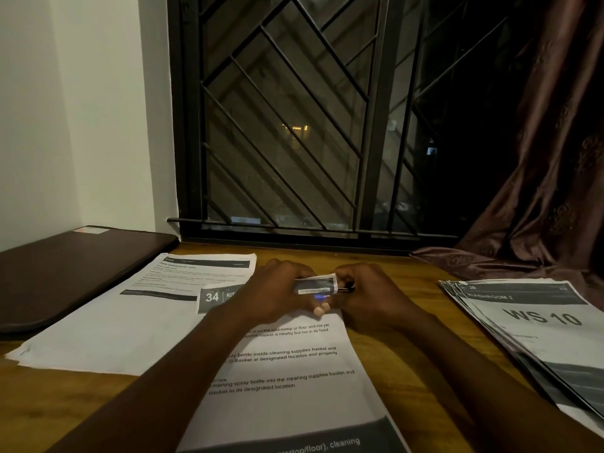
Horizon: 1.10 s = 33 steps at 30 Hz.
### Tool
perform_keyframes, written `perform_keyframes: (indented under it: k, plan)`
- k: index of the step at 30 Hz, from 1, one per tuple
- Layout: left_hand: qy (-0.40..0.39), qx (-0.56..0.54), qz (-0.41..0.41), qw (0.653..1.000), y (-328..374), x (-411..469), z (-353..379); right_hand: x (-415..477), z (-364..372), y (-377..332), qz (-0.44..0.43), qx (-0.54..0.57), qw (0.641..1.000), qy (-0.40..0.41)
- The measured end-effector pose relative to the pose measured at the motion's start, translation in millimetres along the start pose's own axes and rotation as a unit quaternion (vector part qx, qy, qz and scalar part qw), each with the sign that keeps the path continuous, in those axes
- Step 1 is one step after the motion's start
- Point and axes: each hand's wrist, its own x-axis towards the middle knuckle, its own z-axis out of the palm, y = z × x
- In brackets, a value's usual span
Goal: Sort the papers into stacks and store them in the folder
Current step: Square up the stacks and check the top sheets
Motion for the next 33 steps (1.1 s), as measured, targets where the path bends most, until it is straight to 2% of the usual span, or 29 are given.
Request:
perform_keyframes:
  k: [7,26,29,33]
  plan:
    - [0.048,-0.004,-0.051,0.998,-2.0,3.1,13.9,-0.7,3.7,-2.8,-0.005,-0.050,0.999,-0.006]
    - [0.128,-0.020,0.002,0.992,3.9,-0.8,13.1,0.4,5.3,-1.9,-0.012,-0.048,0.998,0.026]
    - [0.119,-0.017,-0.006,0.993,2.1,1.9,12.7,0.0,1.3,-3.4,-0.030,-0.048,0.998,0.013]
    - [0.018,-0.016,-0.020,1.000,-1.4,3.5,9.2,0.3,-2.0,3.5,-0.005,-0.013,0.997,-0.071]
